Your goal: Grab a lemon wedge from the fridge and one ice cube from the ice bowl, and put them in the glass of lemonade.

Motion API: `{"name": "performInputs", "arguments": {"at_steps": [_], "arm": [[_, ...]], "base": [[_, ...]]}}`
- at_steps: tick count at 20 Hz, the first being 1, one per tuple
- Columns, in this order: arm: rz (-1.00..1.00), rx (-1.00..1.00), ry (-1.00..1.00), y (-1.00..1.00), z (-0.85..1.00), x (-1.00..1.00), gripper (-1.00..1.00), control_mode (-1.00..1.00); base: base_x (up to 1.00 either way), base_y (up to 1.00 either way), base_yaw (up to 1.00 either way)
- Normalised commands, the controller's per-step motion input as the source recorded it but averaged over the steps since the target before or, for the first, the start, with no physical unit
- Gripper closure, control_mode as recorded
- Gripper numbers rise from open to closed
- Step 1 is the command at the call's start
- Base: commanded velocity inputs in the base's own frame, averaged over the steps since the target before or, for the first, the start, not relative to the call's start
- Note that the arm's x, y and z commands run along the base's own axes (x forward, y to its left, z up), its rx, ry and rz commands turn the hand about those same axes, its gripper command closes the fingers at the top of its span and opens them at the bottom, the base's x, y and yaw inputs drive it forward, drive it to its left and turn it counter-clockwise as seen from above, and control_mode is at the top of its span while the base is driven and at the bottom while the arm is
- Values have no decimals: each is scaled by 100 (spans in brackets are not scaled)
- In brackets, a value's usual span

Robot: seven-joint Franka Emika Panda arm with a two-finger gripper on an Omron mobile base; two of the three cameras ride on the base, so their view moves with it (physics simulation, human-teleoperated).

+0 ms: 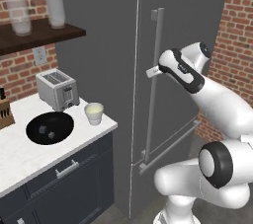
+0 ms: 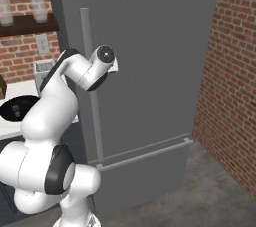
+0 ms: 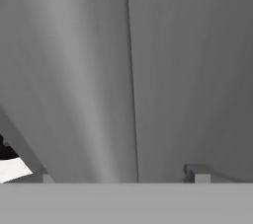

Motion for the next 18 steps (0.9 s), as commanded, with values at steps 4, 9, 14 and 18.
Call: {"name": "performInputs", "arguments": {"at_steps": [4, 9, 14, 18], "arm": [[-1, 0, 0, 15, 0, 0, 100, -100], [0, 0, -1, 0, -2, 0, 100, -100], [1, -2, -13, -26, 0, 0, 100, -100], [0, 0, -20, -90, 7, -35, 100, -100]], "base": [[0, 0, 0], [0, 0, 0], [0, 0, 0], [0, 0, 0]]}}
